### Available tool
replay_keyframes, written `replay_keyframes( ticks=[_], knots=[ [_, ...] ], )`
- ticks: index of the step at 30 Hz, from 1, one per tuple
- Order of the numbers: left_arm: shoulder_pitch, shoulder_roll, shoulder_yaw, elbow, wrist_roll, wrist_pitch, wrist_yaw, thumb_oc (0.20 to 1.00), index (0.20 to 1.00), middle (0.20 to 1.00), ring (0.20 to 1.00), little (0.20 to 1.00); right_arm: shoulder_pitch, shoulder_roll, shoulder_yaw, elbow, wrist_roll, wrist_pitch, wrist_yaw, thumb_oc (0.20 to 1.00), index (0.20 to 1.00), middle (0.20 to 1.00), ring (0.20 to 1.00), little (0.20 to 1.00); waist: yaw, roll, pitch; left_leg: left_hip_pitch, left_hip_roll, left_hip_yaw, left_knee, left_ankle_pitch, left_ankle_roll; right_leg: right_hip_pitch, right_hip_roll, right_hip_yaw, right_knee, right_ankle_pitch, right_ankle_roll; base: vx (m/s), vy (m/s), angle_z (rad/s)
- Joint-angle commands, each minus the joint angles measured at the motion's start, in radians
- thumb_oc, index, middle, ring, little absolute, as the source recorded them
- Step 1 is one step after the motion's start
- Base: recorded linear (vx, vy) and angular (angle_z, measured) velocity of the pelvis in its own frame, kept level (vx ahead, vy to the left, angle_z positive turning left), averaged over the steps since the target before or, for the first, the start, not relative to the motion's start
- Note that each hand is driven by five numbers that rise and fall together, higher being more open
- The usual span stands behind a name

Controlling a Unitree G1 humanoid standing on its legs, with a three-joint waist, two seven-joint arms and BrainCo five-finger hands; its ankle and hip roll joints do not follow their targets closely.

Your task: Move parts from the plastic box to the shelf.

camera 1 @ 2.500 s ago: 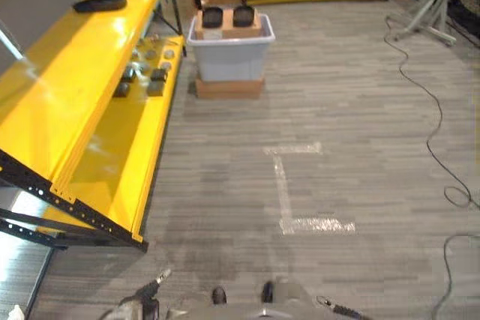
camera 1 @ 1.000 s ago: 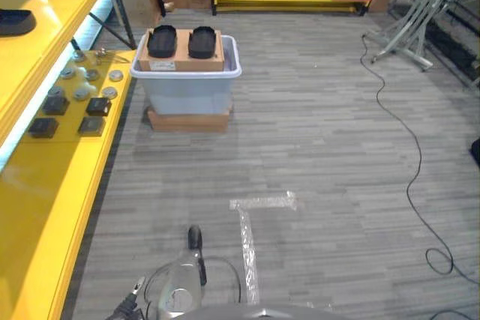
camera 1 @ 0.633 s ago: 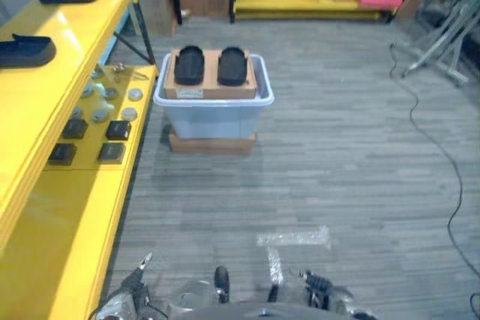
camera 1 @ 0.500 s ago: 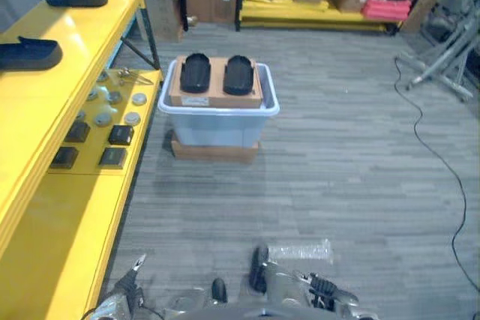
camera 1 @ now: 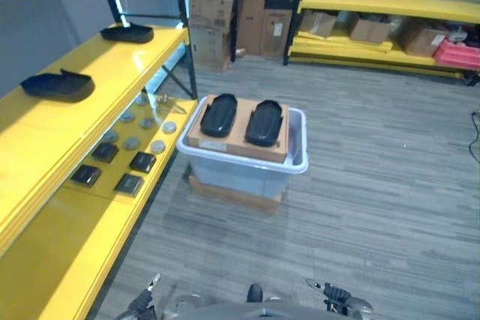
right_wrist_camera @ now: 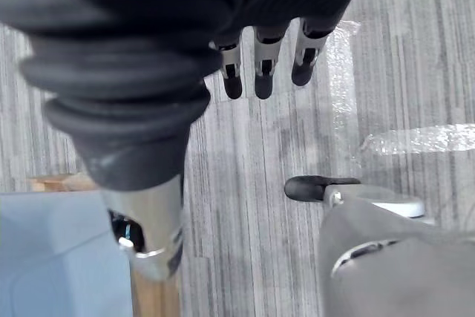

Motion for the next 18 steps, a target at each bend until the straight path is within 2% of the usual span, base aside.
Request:
replay_keyframes(
  ticks=[1, 2, 3, 5, 6, 7, 8, 10, 12, 16, 18],
  knots=[
    [-0.037, 0.046, 0.015, -0.020, -0.028, 0.007, 0.026, 1.000, 1.000, 1.000, 1.000, 1.000, 0.033, -0.060, 0.028, 0.022, -0.012, 0.040, 0.000, 1.000, 1.000, 1.000, 1.000, 1.000, -0.016, -0.017, 0.075, -0.136, 0.088, -0.057, 0.006, 0.043, 0.013, 0.011, -0.062, 0.017, -0.003, 0.006, 0.143, 0.12, -0.057, 0.16],
    [-0.042, 0.048, 0.018, -0.019, -0.029, 0.010, 0.026, 1.000, 1.000, 1.000, 1.000, 1.000, 0.033, -0.059, 0.028, 0.023, -0.011, 0.040, -0.001, 1.000, 1.000, 1.000, 1.000, 1.000, -0.013, -0.015, 0.078, -0.138, 0.081, -0.048, -0.037, 0.036, 0.016, 0.017, -0.061, 0.009, -0.004, 0.002, 0.147, 0.13, 0.006, 0.09],
    [-0.050, 0.048, 0.022, -0.015, -0.036, 0.010, 0.030, 1.000, 1.000, 1.000, 1.000, 1.000, 0.031, -0.055, 0.026, 0.031, -0.018, 0.036, 0.000, 1.000, 1.000, 1.000, 1.000, 1.000, -0.002, -0.008, 0.093, -0.115, 0.079, -0.018, -0.151, 0.014, 0.020, 0.038, -0.057, -0.009, -0.008, -0.007, 0.155, 0.15, 0.047, -0.08],
    [-0.058, 0.050, 0.022, -0.002, -0.044, 0.001, 0.035, 1.000, 1.000, 1.000, 1.000, 1.000, 0.030, -0.043, 0.025, 0.040, -0.035, 0.031, -0.001, 1.000, 1.000, 1.000, 1.000, 1.000, 0.001, -0.002, 0.094, -0.075, 0.073, 0.035, -0.400, 0.021, 0.015, 0.061, -0.059, -0.043, -0.026, -0.017, 0.171, 0.22, 0.118, -0.02],
    [-0.065, 0.048, 0.018, 0.006, -0.044, -0.001, 0.038, 1.000, 1.000, 1.000, 1.000, 1.000, 0.036, -0.038, 0.021, 0.042, -0.041, 0.027, -0.008, 1.000, 1.000, 1.000, 1.000, 1.000, 0.000, 0.007, 0.095, -0.061, 0.078, 0.079, -0.557, 0.062, -0.005, 0.083, -0.058, -0.062, -0.049, -0.017, 0.181, 0.21, 0.157, 0.15],
    [-0.066, 0.047, 0.017, 0.008, -0.046, -0.001, 0.040, 1.000, 1.000, 1.000, 1.000, 1.000, 0.037, -0.037, 0.020, 0.043, -0.041, 0.027, -0.010, 1.000, 1.000, 1.000, 1.000, 1.000, 0.000, 0.007, 0.096, -0.057, 0.077, 0.086, -0.577, 0.070, -0.008, 0.088, -0.059, -0.064, -0.054, -0.017, 0.183, 0.22, 0.186, 0.21],
    [-0.073, 0.045, 0.011, 0.011, -0.047, 0.001, 0.043, 1.000, 1.000, 1.000, 1.000, 1.000, 0.045, -0.036, 0.017, 0.046, -0.031, 0.019, -0.016, 1.000, 1.000, 1.000, 1.000, 1.000, -0.001, 0.016, 0.094, -0.059, 0.088, 0.115, -0.674, 0.098, -0.019, 0.099, -0.060, -0.078, -0.066, -0.014, 0.192, 0.23, 0.166, 0.25],
    [-0.087, 0.041, 0.013, 0.016, -0.057, 0.009, 0.040, 1.000, 1.000, 1.000, 1.000, 1.000, 0.075, -0.038, 0.010, 0.044, -0.053, -0.002, -0.017, 1.000, 1.000, 1.000, 1.000, 1.000, 0.000, 0.048, 0.091, -0.095, 0.123, 0.128, -0.820, 0.200, -0.045, 0.132, -0.058, -0.087, -0.076, -0.024, 0.198, 0.35, 0.282, 0.41],
    [-0.085, 0.041, 0.017, 0.015, -0.062, 0.008, 0.040, 1.000, 1.000, 1.000, 1.000, 1.000, 0.083, -0.038, 0.013, 0.044, -0.066, -0.010, -0.014, 1.000, 1.000, 1.000, 1.000, 1.000, 0.005, 0.055, 0.092, -0.108, 0.127, 0.117, -0.830, 0.220, -0.048, 0.139, -0.059, -0.084, -0.068, -0.034, 0.197, 0.25, 0.204, 0.19],
    [-0.059, 0.046, 0.029, 0.008, -0.037, 0.002, 0.047, 1.000, 1.000, 1.000, 1.000, 1.000, 0.079, -0.029, 0.025, 0.047, -0.062, -0.032, -0.021, 1.000, 1.000, 1.000, 1.000, 1.000, 0.036, 0.053, 0.084, -0.087, 0.078, 0.083, -0.826, 0.165, -0.018, 0.154, -0.088, -0.079, -0.035, -0.067, 0.210, 0.26, 0.191, -0.22],
    [-0.049, 0.054, 0.022, 0.011, -0.027, -0.011, 0.039, 1.000, 1.000, 1.000, 1.000, 1.000, 0.065, -0.020, 0.025, 0.049, -0.029, -0.050, -0.007, 1.000, 1.000, 1.000, 1.000, 1.000, 0.059, 0.054, 0.072, -0.057, 0.041, 0.064, -0.825, 0.122, 0.009, 0.169, -0.111, -0.085, -0.003, -0.096, 0.220, 0.26, 0.172, -0.24]
  ],
)
